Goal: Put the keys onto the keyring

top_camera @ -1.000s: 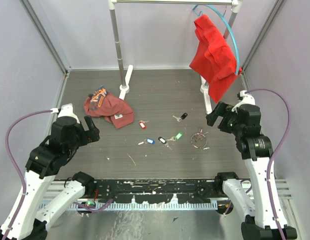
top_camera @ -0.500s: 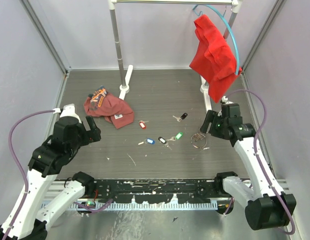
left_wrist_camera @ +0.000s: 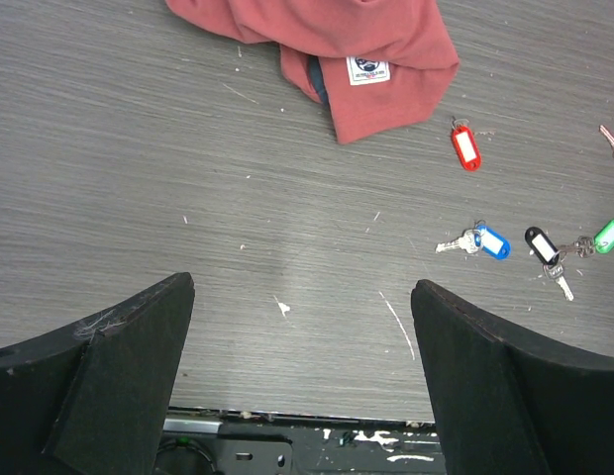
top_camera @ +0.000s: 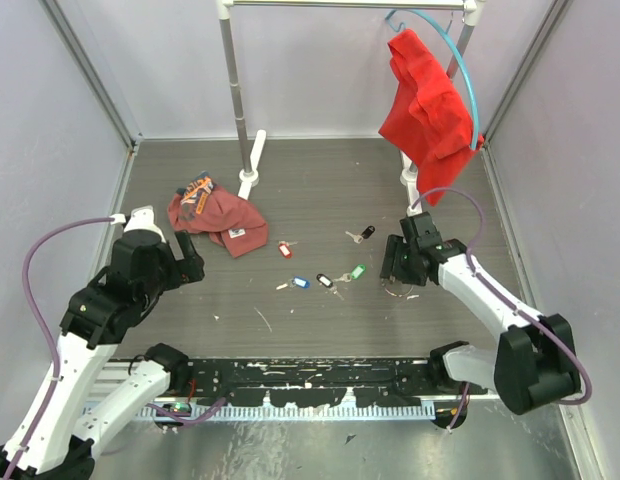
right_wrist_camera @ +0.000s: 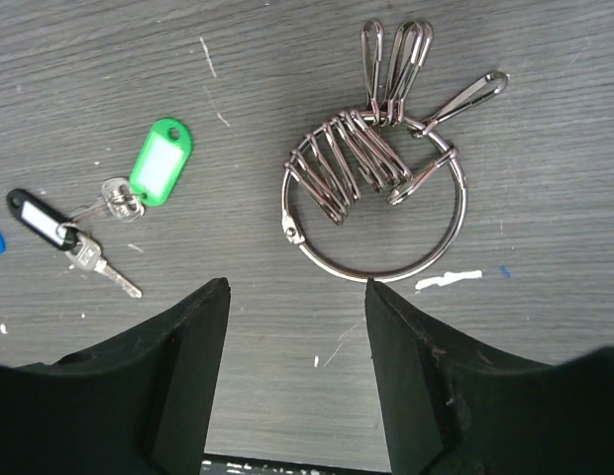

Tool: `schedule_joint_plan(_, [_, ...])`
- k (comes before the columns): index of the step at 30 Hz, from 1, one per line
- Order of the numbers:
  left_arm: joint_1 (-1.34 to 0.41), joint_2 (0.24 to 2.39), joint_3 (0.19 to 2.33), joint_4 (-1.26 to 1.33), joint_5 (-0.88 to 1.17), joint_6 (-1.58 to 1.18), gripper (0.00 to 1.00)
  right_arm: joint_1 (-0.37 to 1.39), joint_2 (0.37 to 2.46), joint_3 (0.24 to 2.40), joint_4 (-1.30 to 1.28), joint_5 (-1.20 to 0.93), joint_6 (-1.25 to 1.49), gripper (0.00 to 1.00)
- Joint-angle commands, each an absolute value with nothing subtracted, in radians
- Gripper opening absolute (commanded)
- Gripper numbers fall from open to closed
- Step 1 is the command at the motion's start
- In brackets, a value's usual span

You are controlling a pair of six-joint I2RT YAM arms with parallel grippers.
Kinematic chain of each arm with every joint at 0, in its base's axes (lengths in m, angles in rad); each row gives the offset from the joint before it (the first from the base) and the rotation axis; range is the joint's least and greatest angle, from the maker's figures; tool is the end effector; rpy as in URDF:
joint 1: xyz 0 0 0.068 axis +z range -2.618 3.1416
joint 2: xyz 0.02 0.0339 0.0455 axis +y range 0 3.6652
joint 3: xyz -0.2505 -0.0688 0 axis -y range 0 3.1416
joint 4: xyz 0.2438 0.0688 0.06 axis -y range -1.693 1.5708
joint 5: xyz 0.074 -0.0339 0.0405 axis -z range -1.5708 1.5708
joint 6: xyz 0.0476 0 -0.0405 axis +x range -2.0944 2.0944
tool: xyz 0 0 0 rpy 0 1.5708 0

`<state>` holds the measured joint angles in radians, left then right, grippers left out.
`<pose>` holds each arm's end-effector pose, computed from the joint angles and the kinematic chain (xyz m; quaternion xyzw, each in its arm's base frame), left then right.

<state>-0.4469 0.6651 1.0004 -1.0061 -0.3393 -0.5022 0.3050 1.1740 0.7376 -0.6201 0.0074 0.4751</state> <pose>0.1209 -0.0404 0.3311 -0.0979 0.8852 -0.0607 0.4508 0.2188 0.0685 0.1900 0.0831 0.9635 0.0934 0.2366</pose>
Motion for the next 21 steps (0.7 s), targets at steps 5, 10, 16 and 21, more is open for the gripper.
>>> schedule_joint_plan(5, [-0.448,0.675,0.983,-0.971,-0.324,-0.495,0.98,0.311,1.258,0.706,-0.474,0.004,0.491,0.57])
schedule_joint_plan(10, [-0.449,0.678,0.982,-0.969,-0.319,-0.495,0.98,0.322,1.296,0.685,-0.454,-0.042,0.478,0.6])
schedule_joint_plan(16, [-0.448,0.681,0.98,-0.968,-0.316,-0.494,0.98,0.34,1.32,0.671,-0.43,-0.049,0.482,0.62])
schedule_joint_plan(21, [-0.447,0.684,0.98,-0.968,-0.312,-0.494,0.98,0.356,1.342,0.668,-0.415,-0.043,0.485,0.62])
